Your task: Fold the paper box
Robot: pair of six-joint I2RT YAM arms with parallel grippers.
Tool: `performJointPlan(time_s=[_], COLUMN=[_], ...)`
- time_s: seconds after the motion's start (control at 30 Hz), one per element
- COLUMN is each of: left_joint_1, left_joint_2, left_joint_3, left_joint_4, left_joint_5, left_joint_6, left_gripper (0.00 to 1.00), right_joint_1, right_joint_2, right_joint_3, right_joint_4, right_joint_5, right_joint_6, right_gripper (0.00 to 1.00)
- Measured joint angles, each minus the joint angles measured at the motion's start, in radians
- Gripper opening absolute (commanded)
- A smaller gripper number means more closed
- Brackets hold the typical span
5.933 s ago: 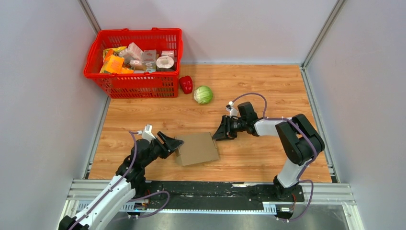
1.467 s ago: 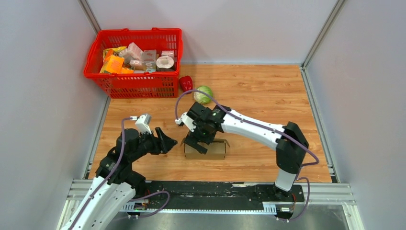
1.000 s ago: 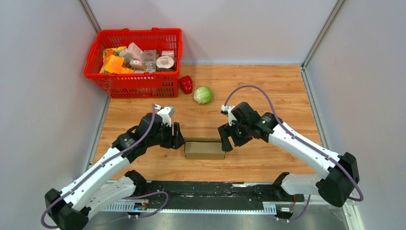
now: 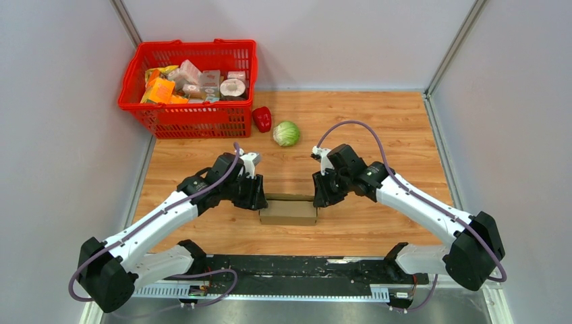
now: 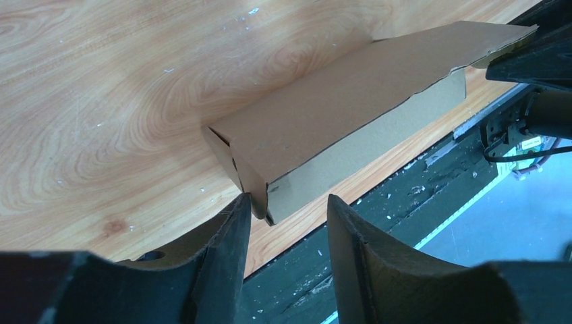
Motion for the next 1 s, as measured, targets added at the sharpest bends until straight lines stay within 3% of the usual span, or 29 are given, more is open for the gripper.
performJointPlan(time_s=[0.7, 1.0], left_joint_1=[0.001, -0.006], left_joint_2=[-0.006, -0.041], left_joint_3=[0.000, -0.042], left_joint_4=[-0.010, -0.008], left_joint_5=[-0.003, -0.032], left_joint_6=[-0.007, -0.011], left_gripper=[0.41, 0.31], right_joint_1=[-0.005, 0.007], right_joint_2=[0.019, 0.017], right_joint_3=[0.000, -0.031], right_joint_4=[0.001, 0.055], right_joint_5=[-0.064, -0.030], right_joint_6=[0.099, 0.083], right_gripper=[0.22, 0.13])
